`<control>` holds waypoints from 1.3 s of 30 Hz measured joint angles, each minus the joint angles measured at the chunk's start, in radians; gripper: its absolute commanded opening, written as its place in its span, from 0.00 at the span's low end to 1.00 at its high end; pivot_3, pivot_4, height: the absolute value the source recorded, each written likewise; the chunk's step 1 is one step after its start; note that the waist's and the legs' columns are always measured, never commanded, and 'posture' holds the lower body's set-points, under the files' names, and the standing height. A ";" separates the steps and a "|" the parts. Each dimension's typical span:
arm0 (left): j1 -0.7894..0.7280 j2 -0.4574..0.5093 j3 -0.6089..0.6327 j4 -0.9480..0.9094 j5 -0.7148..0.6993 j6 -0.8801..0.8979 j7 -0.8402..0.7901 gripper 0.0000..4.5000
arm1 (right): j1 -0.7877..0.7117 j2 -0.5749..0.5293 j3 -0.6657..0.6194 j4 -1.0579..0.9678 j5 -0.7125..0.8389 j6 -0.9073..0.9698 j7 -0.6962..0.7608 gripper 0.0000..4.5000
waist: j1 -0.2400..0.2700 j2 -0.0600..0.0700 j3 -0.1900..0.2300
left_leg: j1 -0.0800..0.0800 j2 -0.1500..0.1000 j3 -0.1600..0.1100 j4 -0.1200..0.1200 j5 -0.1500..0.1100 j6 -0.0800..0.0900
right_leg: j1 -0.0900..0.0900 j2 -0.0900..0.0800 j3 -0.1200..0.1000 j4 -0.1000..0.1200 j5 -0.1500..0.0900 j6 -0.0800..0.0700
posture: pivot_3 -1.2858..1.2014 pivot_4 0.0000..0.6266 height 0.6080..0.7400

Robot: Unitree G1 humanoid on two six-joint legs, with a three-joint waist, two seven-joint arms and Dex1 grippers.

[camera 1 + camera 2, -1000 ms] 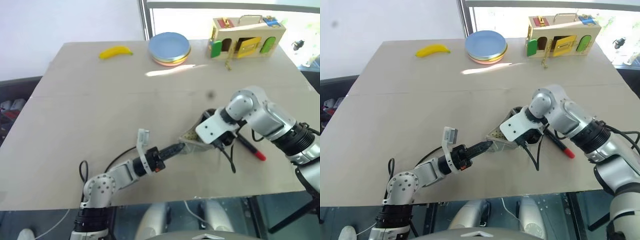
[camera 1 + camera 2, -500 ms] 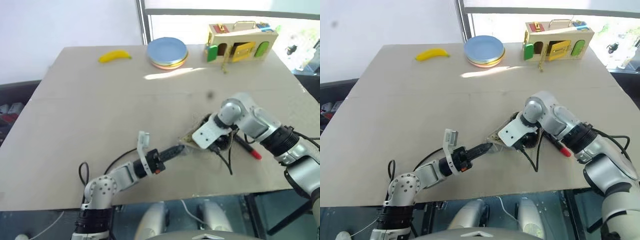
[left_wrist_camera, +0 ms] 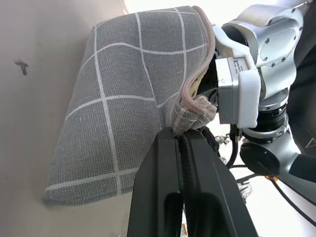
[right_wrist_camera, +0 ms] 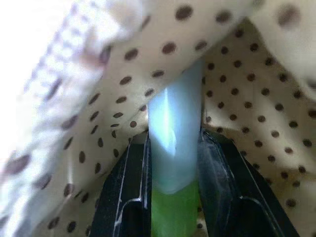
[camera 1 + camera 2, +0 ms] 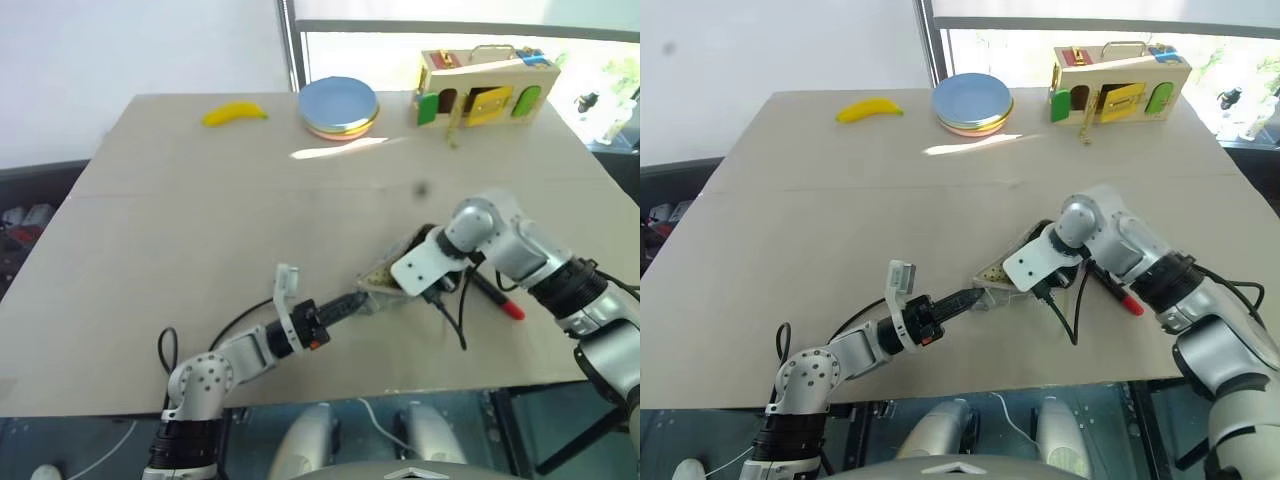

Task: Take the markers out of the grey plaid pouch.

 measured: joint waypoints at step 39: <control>-0.092 -0.008 0.087 0.018 -0.149 0.094 0.123 0.00 | 0.081 -0.178 -0.235 -0.268 0.270 0.304 -0.074 0.52 | 0.002 0.000 0.001 | -0.018 -0.001 -0.003 0.000 0.000 0.000 | -0.016 -0.001 -0.001 -0.002 0.000 0.000 | 0.52 0.24 1.00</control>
